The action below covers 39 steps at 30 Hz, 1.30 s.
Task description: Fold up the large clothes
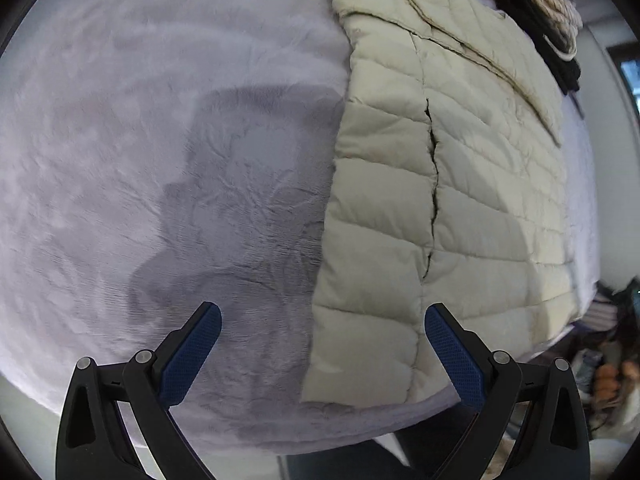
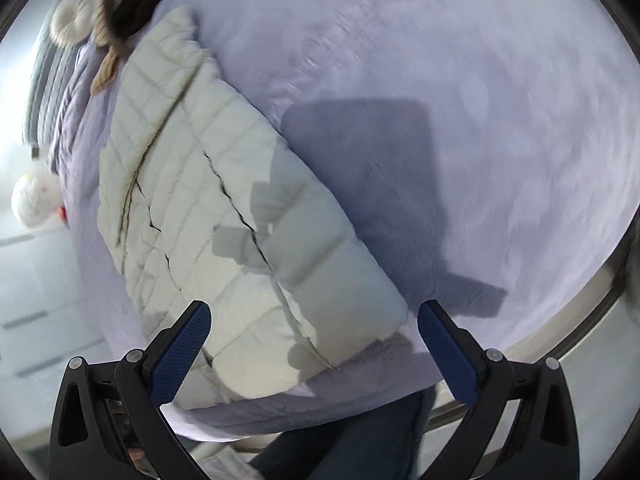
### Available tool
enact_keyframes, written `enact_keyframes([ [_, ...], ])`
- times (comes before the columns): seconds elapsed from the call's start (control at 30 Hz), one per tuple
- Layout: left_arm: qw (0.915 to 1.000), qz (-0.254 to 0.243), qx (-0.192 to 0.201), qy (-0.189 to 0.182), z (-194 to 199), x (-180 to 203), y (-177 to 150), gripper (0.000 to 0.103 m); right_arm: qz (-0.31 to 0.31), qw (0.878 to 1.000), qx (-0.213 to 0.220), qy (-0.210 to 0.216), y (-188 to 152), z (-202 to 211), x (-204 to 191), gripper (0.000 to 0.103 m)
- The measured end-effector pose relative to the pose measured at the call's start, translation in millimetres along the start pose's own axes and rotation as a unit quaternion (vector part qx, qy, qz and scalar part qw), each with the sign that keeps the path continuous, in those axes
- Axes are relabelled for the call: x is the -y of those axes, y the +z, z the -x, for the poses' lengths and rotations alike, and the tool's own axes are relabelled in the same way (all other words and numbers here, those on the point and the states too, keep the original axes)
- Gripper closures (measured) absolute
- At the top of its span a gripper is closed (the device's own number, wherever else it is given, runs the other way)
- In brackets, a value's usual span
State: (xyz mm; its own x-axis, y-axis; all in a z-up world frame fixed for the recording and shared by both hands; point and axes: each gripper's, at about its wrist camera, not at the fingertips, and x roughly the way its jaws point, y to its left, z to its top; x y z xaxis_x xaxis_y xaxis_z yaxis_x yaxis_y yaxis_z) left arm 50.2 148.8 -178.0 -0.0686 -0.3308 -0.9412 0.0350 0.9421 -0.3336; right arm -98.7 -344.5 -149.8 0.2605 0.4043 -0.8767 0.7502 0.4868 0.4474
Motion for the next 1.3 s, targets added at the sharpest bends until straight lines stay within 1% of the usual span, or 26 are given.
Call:
enact_keyframes([
  [0.07, 0.9994, 0.009, -0.007, -0.032, -4.1, -0.5, -2.5, 0.001, -0.027, 0.999, -0.012, 0.038, -3.6, -9.8, 12.1, 0.0],
  [0.1, 0.9988, 0.011, -0.011, -0.047, -4.7, 1.1, -1.0, 0.001, -0.034, 0.998, -0.015, 0.049, -5.7, -12.5, 14.6, 0.0],
  [0.13, 0.9975, 0.012, -0.017, -0.068, -7.0, 4.2, -2.4, 0.001, -0.044, 0.996, -0.017, 0.071, -7.9, -17.6, 17.6, 0.0],
  [0.2, 0.9954, 0.009, -0.026, -0.092, -11.0, 9.2, -0.9, 0.001, -0.056, 0.993, -0.02, 0.101, -11.5, -25.9, 18.2, 0.0],
  [0.23, 0.9943, 0.006, -0.032, -0.101, -13.7, 13.3, -1.6, 0.001, -0.06, 0.992, -0.021, 0.107, -12.8, -28.2, 18.0, 0.0],
  [0.3, 0.9933, 0.002, -0.042, -0.108, -18.2, 19.8, -2.4, 0.001, -0.073, 0.989, -0.02, 0.126, -14.5, -35.2, 18.4, 0.0],
  [0.37, 0.9921, 0.002, -0.051, -0.115, -22.8, 25.5, -3.1, 0.001, -0.091, 0.983, -0.024, 0.155, -16.4, -42.6, 18.0, 0.0],
  [0.47, 0.9902, -0.002, -0.056, -0.128, -25.9, 30.4, 1.4, 0.001, -0.103, 0.976, -0.024, 0.193, -18.4, -48.1, 15.3, 0.0],
  [0.5, 0.9897, -0.003, -0.057, -0.131, -28.8, 37.9, 3.0, 0.001, -0.105, 0.973, -0.025, 0.204, -19.7, -51.0, 13.4, 0.0],
  [0.6, 0.9906, -0.021, -0.059, -0.121, -29.9, 47.4, 4.3, 0.001, -0.11, 0.971, -0.029, 0.212, -21.3, -57.9, 7.9, 0.0],
  [0.63, 0.9909, -0.025, -0.06, -0.118, -27.6, 44.5, 3.1, 0.001, -0.111, 0.97, -0.029, 0.214, -21.6, -58.7, 7.0, 0.0],
  [0.67, 0.9911, -0.029, -0.06, -0.115, -26.9, 44.8, 3.0, 0.006, -0.111, 0.97, -0.028, 0.216, -22.9, -59.6, 4.8, 0.001],
  [0.7, 0.9911, -0.032, -0.06, -0.115, -25.9, 45.8, 2.9, 0.01, -0.109, 0.97, -0.027, 0.216, -23.7, -59.2, 2.8, 0.003],
  [0.73, 0.9909, -0.033, -0.061, -0.115, -26.8, 46.0, 3.3, 0.019, -0.107, 0.97, -0.026, 0.215, -23.0, -58.3, 3.7, 0.007],
  [0.77, 0.9907, -0.032, -0.065, -0.115, -27.1, 45.4, 3.7, 0.024, -0.109, 0.971, -0.026, 0.213, -24.5, -57.8, 3.5, 0.018],
  [0.8, 0.9905, -0.029, -0.067, -0.116, -27.4, 43.7, 3.9, 0.025, -0.111, 0.971, -0.027, 0.212, -24.4, -56.9, 6.1, 0.034],
  [0.83, 0.9901, -0.026, -0.068, -0.12, -27.1, 42.2, 4.2, 0.029, -0.118, 0.97, -0.029, 0.212, -25.5, -58.3, 8.1, 0.041],
  [0.87, 0.9898, -0.026, -0.067, -0.123, -26.5, 40.7, 4.6, 0.042, -0.126, 0.968, -0.033, 0.215, -27.3, -61.5, 9.9, 0.053],
  [0.9, 0.9891, -0.026, -0.068, -0.128, -25.9, 39.4, 5.4, 0.05, -0.129, 0.967, -0.033, 0.215, -27.8, -62.8, 10.4, 0.065],
  [0.93, 0.9884, -0.026, -0.07, -0.132, -25.6, 37.4, 6.2, 0.071, -0.129, 0.968, -0.032, 0.211, -29.6, -65.1, 10.4, 0.073],
  [0.97, 0.9873, -0.026, -0.071, -0.14, -24.8, 35.2, 7.0, 0.085, -0.128, 0.969, -0.03, 0.209, -31.0, -65.6, 9.6, 0.085],
  [1.0, 0.9859, -0.027, -0.07, -0.15, -22.5, 34.0, 7.3, 0.085, -0.127, 0.969, -0.026, 0.21, -31.6, -65.1, 8.7, 0.09],
  [1.03, 0.9849, -0.033, -0.061, -0.158, -16.5, 33.5, 7.9, 0.089, -0.123, 0.969, -0.021, 0.213, -32.8, -63.0, 7.0, 0.091],
  [1.17, 0.9796, -0.071, -0.022, -0.187, 16.9, 38.1, 12.8, 0.089, -0.091, 0.966, 0.006, 0.24, -32.9, -43.5, -11.4, 0.093],
  [1.3, 0.9722, -0.091, 0.015, -0.215, 51.2, 42.7, 27.3, 0.089, -0.069, 0.961, 0.033, 0.265, -25.8, -20.5, -32.8, 0.094],
])
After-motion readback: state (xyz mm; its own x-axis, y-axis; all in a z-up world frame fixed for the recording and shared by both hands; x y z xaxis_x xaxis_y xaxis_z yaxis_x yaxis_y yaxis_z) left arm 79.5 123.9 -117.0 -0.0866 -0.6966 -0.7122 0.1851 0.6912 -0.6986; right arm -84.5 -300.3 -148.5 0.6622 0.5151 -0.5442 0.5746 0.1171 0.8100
